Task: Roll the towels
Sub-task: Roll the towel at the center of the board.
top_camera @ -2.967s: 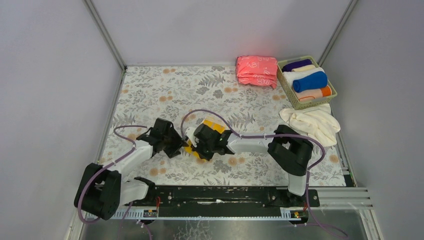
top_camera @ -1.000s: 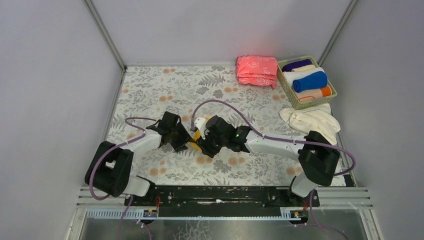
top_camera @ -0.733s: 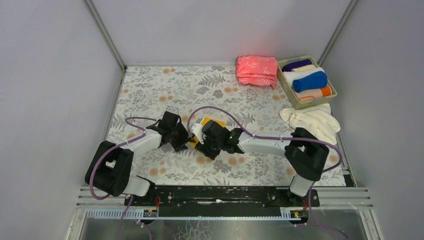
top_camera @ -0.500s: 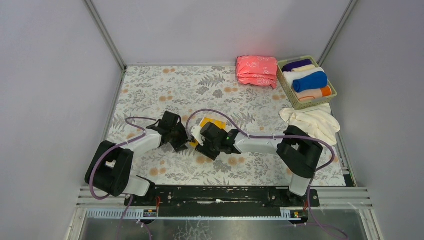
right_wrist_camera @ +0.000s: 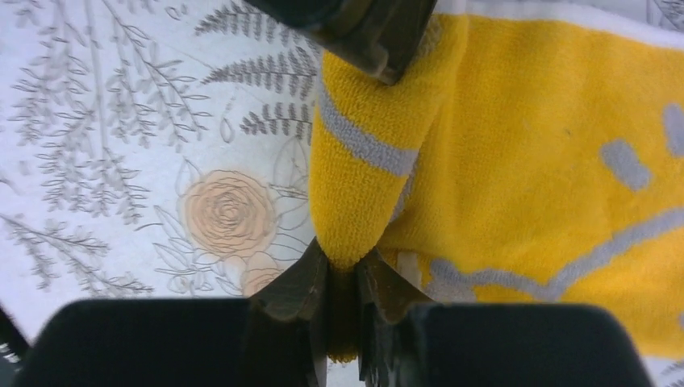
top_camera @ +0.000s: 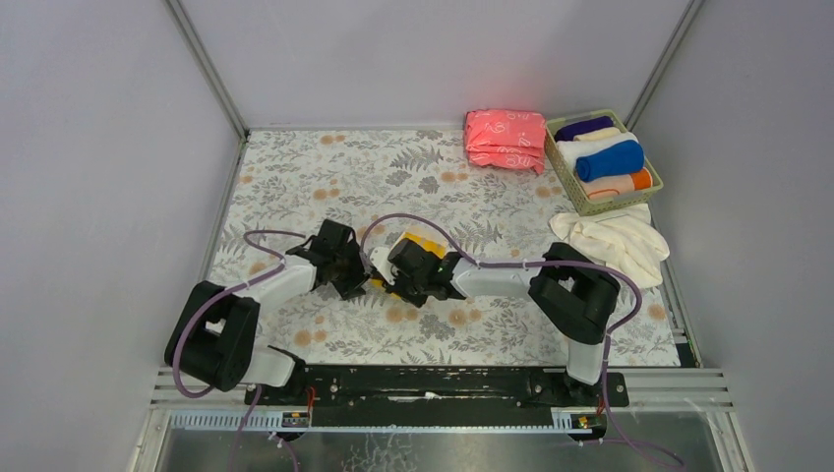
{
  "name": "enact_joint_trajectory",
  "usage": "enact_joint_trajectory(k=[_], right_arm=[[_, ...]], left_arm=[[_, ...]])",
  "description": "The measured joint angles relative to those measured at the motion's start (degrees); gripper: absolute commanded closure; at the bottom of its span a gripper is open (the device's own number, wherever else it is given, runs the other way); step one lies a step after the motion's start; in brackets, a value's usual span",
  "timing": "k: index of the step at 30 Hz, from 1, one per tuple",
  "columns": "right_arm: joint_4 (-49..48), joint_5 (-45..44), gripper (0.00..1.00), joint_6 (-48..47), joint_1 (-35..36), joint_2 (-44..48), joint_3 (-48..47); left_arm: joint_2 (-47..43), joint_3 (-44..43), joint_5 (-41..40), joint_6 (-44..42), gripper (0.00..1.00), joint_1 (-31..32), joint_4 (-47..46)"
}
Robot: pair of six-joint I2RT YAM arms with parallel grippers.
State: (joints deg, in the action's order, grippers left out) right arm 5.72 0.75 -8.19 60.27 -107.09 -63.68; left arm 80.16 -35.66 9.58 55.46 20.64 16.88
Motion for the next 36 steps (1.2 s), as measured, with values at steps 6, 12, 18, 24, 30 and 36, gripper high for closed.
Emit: enact_joint_trajectory(k=[6,12,18,24,30,36], right_arm=[[-0.48,13.84,0.95,6.8,-1.77,-0.02,-0.15],[-11.23,31.76,0.96,21.9,-7.5,-0.48,4.2],[-23.58,43.93,0.95,37.33,-14.78,-5.9,7.89],[-33.55,50.45,0.94,48.04,-16.35,-10.75,9.79],[-41.09,53.29,0.91,55.12,-17.57,-13.14,11.56],[-40.46,53.13,0.8,55.32,-17.79,-13.0,11.8]], left_arm=[[-6.47,0.76,-2.14,-0.09,0.3,0.0,5.11],[-15.1,0.76,-2.73,-0.09,0.29,0.0,9.31],[-19.06,2.49,-2.19,0.02,0.28,0.0,11.67],[-16.35,2.8,-1.36,0.02,0.29,0.0,11.52],[-10.38,2.38,-0.96,0.02,0.37,0.0,9.51],[-4.92,1.57,-0.98,-0.02,0.42,0.59,6.21]])
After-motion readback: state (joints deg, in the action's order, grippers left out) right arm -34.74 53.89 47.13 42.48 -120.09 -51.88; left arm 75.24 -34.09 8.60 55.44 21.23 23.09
